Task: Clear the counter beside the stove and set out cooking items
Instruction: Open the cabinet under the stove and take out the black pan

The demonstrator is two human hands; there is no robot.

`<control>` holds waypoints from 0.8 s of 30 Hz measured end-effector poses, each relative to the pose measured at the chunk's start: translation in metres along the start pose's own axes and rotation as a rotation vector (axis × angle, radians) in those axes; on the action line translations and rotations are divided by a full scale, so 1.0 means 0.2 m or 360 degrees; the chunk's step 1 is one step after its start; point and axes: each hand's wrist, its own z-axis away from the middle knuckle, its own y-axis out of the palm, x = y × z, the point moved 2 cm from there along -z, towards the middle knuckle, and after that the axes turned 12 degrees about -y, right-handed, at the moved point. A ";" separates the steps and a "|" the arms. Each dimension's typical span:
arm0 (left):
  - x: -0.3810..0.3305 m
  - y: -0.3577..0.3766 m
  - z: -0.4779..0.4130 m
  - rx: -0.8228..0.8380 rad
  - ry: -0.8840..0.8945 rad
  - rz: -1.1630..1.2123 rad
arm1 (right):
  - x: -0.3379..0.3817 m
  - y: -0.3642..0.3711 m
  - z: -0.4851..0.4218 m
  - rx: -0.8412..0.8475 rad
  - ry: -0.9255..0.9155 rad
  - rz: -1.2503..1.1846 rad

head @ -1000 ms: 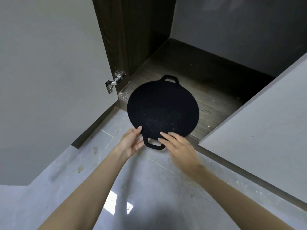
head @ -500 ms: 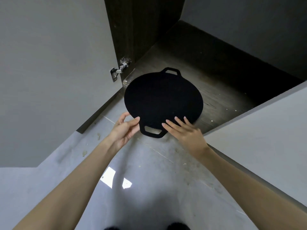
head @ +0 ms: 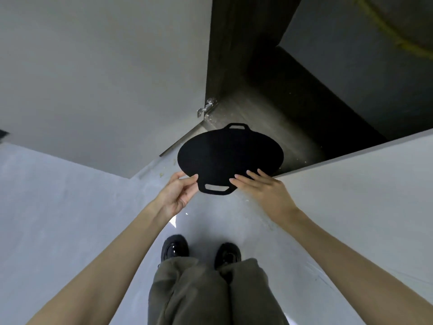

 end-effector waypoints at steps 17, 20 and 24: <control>0.19 -0.09 1.83 -0.0209 0.0202 -0.0155 | 1.01 -1.49 0.15 -0.0487 -0.0270 -0.0152; 0.24 -0.11 2.05 -0.0147 0.0261 -0.0214 | 1.19 -1.63 0.22 -0.0569 -0.0270 -0.0071; 0.33 -0.17 2.34 -0.0031 0.0273 -0.0352 | 1.47 -1.80 0.36 -0.0669 -0.0202 0.0060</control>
